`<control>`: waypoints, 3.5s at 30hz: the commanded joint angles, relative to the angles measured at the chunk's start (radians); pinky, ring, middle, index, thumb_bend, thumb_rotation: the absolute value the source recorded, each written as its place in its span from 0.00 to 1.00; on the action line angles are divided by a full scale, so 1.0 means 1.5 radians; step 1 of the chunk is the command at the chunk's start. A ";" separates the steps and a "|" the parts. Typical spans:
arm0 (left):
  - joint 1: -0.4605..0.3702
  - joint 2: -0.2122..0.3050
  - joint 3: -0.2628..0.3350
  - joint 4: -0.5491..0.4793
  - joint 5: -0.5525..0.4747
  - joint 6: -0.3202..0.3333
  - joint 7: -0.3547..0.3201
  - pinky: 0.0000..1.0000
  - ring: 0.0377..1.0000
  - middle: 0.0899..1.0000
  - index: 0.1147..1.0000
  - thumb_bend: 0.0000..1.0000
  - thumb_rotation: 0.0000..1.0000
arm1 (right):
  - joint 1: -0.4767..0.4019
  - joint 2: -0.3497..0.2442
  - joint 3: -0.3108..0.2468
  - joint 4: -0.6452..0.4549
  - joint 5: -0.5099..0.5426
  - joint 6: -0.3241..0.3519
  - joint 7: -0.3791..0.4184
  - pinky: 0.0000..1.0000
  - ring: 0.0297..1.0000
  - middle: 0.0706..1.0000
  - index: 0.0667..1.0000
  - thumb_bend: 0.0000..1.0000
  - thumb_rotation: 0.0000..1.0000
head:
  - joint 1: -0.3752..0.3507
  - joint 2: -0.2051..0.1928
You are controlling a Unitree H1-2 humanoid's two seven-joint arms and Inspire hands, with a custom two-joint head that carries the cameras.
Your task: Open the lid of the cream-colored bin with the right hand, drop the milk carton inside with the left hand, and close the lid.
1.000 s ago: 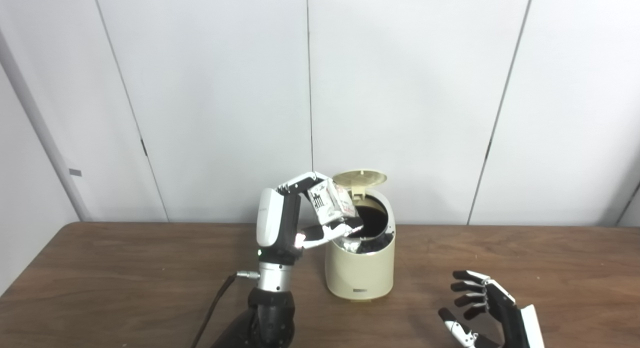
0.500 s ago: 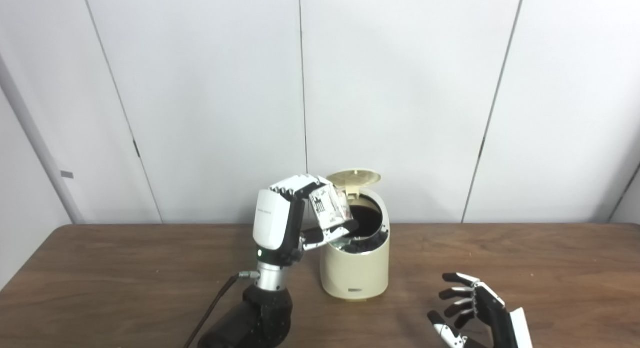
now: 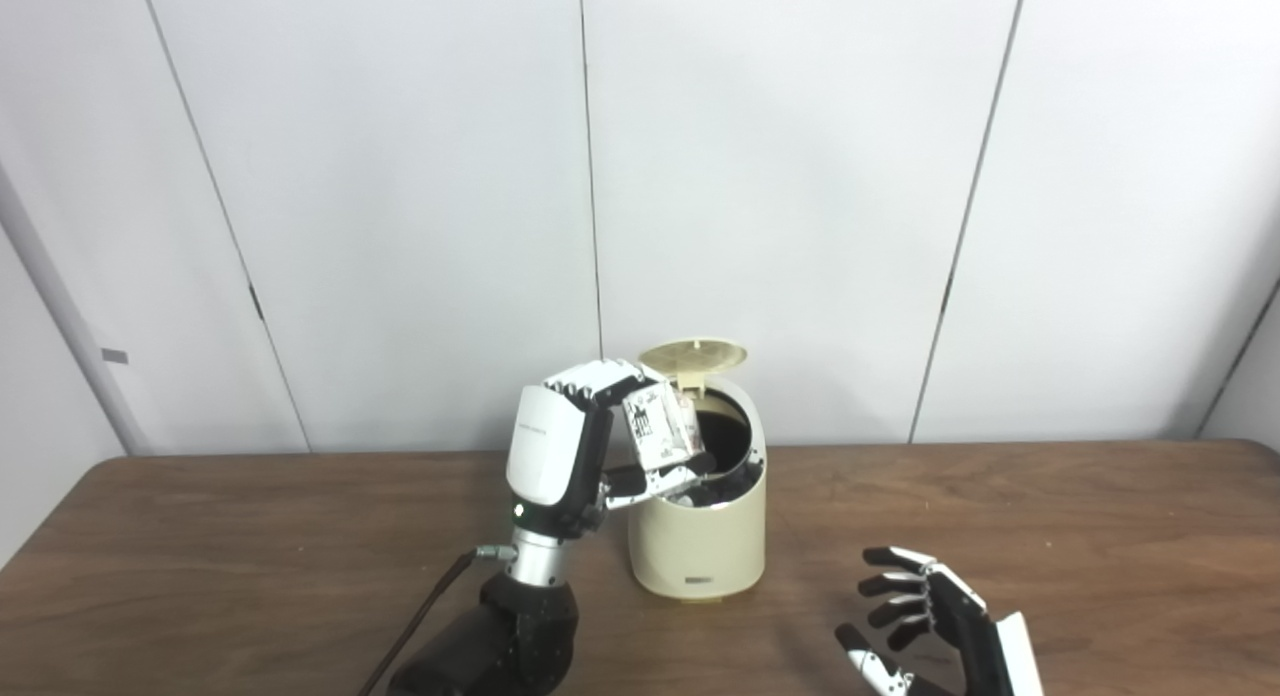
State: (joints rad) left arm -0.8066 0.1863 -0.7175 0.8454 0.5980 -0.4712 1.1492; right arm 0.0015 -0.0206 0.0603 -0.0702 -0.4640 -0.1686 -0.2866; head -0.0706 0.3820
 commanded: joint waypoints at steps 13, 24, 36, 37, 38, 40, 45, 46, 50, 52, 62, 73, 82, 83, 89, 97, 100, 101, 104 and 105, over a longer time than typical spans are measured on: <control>0.017 0.055 0.014 -0.096 -0.007 0.001 -0.211 0.55 0.59 0.61 0.69 1.00 0.45 | 0.038 0.008 0.014 0.010 -0.017 0.005 -0.004 0.35 0.48 0.54 0.64 0.29 0.02 | 0.000 0.007; 0.039 0.047 0.074 -0.117 0.033 0.001 -0.261 0.69 0.71 0.72 0.77 1.00 0.47 | 0.038 0.008 0.017 0.012 -0.021 0.004 -0.005 0.31 0.43 0.51 0.64 0.30 0.00 | 0.001 0.008; 0.066 0.051 0.093 -0.174 -0.009 0.001 -0.296 0.69 0.70 0.71 0.77 1.00 0.45 | 0.037 0.008 0.016 0.012 -0.016 0.007 -0.003 0.28 0.40 0.48 0.64 0.31 0.00 | 0.001 0.010; 0.072 0.054 0.093 -0.190 -0.012 0.001 -0.290 0.67 0.69 0.70 0.76 1.00 0.45 | 0.037 0.007 0.016 0.012 -0.015 0.006 -0.001 0.29 0.42 0.49 0.64 0.31 0.00 | 0.002 0.011; 0.077 0.058 0.093 -0.205 -0.013 0.001 -0.282 0.62 0.68 0.69 0.75 1.00 0.48 | 0.037 0.006 0.016 0.011 -0.014 0.006 -0.001 0.28 0.39 0.48 0.64 0.31 0.00 | 0.002 0.012; 0.095 0.068 0.098 -0.256 -0.033 0.001 -0.279 0.57 0.66 0.67 0.73 1.00 0.49 | 0.036 0.004 0.016 0.013 -0.011 0.001 0.000 0.22 0.31 0.41 0.64 0.31 0.00 | 0.002 0.013; 0.145 0.092 0.121 -0.405 -0.096 0.001 -0.246 0.51 0.57 0.56 0.59 0.61 0.71 | 0.033 0.000 0.013 0.012 -0.003 0.004 0.005 0.30 0.43 0.50 0.64 0.30 0.00 | 0.002 0.014; 0.159 0.091 0.132 -0.437 -0.122 0.001 -0.254 0.50 0.55 0.54 0.57 0.52 0.81 | 0.032 -0.002 0.013 0.013 -0.003 0.005 0.006 0.31 0.44 0.51 0.64 0.30 0.00 | 0.003 0.014; 0.217 0.089 0.182 -0.559 -0.233 0.001 -0.310 0.47 0.50 0.51 0.55 0.41 0.92 | 0.026 -0.009 0.010 0.019 -0.003 0.002 0.005 0.32 0.44 0.51 0.63 0.30 0.00 | 0.004 0.013; 0.249 0.086 0.212 -0.598 -0.274 0.001 -0.339 0.48 0.49 0.50 0.55 0.36 0.93 | 0.024 -0.010 0.008 0.022 -0.001 0.002 0.004 0.34 0.47 0.54 0.63 0.30 0.00 | 0.003 0.012; 0.426 0.059 0.359 -0.630 -0.430 0.001 -0.529 0.47 0.48 0.49 0.54 0.28 0.70 | 0.003 -0.006 -0.018 0.012 -0.003 -0.045 -0.045 0.33 0.44 0.55 0.65 0.31 0.11 | -0.007 0.007; 0.526 0.020 0.410 -0.617 -0.528 0.014 -0.716 0.68 0.71 0.71 0.72 0.32 0.60 | -0.093 -0.065 -0.007 -0.208 -0.093 -0.005 0.042 0.73 0.82 0.83 0.82 0.43 0.77 | -0.011 0.013; 0.531 -0.018 0.432 -0.584 -0.468 0.015 -0.765 0.69 0.74 0.75 0.75 0.23 0.79 | -0.250 -0.111 -0.009 -0.333 -0.083 0.145 0.233 0.66 0.85 0.88 0.84 0.61 0.86 | -0.009 0.017; 0.532 -0.020 0.433 -0.584 -0.469 0.017 -0.770 0.68 0.74 0.75 0.75 0.23 0.80 | -0.265 -0.113 -0.007 -0.338 -0.096 0.161 0.247 0.66 0.86 0.88 0.84 0.62 0.86 | -0.009 0.017; 0.537 -0.032 0.444 -0.591 -0.468 0.028 -0.787 0.68 0.73 0.74 0.74 0.20 0.77 | -0.340 -0.129 0.010 -0.338 -0.171 0.221 0.330 0.76 0.88 0.86 0.84 0.67 0.95 | -0.007 0.020; 0.545 -0.035 0.452 -0.601 -0.461 0.046 -0.804 0.71 0.75 0.77 0.77 0.15 0.68 | -0.450 -0.158 0.053 -0.269 -0.204 0.301 0.465 0.81 0.92 0.88 0.86 0.70 0.95 | -0.001 0.022; 0.549 -0.039 0.456 -0.606 -0.458 0.049 -0.804 0.72 0.76 0.77 0.77 0.15 0.66 | -0.477 -0.161 0.068 -0.228 -0.215 0.307 0.474 0.83 0.93 0.88 0.86 0.74 0.92 | 0.001 0.024; 0.549 -0.040 0.457 -0.605 -0.457 0.046 -0.805 0.72 0.76 0.77 0.77 0.15 0.66 | -0.483 -0.162 0.072 -0.214 -0.216 0.304 0.472 0.83 0.93 0.88 0.86 0.74 0.91 | 0.001 0.024; 0.549 -0.042 0.460 -0.601 -0.455 0.037 -0.807 0.71 0.76 0.78 0.77 0.14 0.65 | -0.501 -0.159 0.085 -0.171 -0.219 0.301 0.468 0.84 0.94 0.88 0.87 0.77 0.89 | 0.000 0.023; 0.550 -0.043 0.461 -0.602 -0.457 0.037 -0.807 0.71 0.76 0.77 0.77 0.14 0.65 | -0.504 -0.158 0.088 -0.162 -0.221 0.303 0.465 0.86 0.95 0.88 0.87 0.77 0.88 | 0.000 0.024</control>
State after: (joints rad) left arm 0.0121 0.1255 -0.0318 -0.0439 -0.0872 -0.3918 -0.0548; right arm -0.7000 -0.2543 0.1942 -0.3086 -0.7827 0.2904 0.4288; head -0.0705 0.4157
